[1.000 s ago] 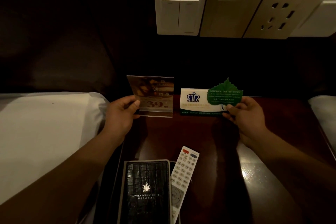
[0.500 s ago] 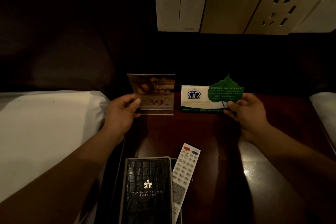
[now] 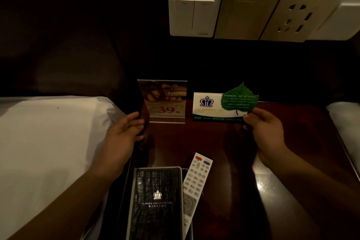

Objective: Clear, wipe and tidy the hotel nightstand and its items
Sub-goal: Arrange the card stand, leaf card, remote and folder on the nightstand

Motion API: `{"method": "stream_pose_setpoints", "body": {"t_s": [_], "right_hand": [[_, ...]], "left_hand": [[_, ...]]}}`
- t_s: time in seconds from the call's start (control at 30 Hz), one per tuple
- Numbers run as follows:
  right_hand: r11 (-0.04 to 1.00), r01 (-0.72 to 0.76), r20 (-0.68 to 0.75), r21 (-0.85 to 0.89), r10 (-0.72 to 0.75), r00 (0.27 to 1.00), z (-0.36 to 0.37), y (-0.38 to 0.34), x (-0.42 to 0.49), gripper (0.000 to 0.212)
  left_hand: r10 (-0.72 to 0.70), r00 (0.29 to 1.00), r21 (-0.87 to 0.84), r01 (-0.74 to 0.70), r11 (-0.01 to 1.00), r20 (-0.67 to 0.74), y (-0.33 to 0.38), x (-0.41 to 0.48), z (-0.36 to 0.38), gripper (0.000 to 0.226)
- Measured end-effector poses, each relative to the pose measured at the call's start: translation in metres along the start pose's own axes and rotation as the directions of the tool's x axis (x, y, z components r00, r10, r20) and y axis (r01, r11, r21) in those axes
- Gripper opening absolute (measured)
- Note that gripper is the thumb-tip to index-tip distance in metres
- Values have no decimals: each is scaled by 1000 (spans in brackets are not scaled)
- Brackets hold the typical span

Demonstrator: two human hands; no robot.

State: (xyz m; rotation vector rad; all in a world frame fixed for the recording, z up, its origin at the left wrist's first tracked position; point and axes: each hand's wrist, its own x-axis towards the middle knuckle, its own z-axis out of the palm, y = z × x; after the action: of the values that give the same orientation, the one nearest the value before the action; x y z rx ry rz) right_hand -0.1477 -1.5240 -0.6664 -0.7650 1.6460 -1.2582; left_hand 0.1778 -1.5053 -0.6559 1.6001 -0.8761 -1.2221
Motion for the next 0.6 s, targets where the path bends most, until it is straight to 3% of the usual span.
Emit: {"method": "stream_pose_setpoints", "body": {"t_s": [0.23, 0.37, 0.53, 0.6], "right_hand": [[999, -42, -21, 15, 42, 999, -2, 4, -9, 44], [999, -27, -78, -26, 25, 997, -7, 3, -41, 31], [959, -34, 134, -281, 74, 988, 4, 31, -123, 27], [937, -46, 190, -346, 118, 975, 16, 35, -143, 37]], "left_hand": [[-81, 997, -51, 80, 996, -10, 9, -18, 4, 40], [-65, 998, 24, 65, 998, -17, 10, -49, -12, 38], [-100, 991, 213, 118, 970, -93, -7, -131, -32, 49], [-149, 984, 412, 178, 894, -102, -14, -163, -30, 76]]}}
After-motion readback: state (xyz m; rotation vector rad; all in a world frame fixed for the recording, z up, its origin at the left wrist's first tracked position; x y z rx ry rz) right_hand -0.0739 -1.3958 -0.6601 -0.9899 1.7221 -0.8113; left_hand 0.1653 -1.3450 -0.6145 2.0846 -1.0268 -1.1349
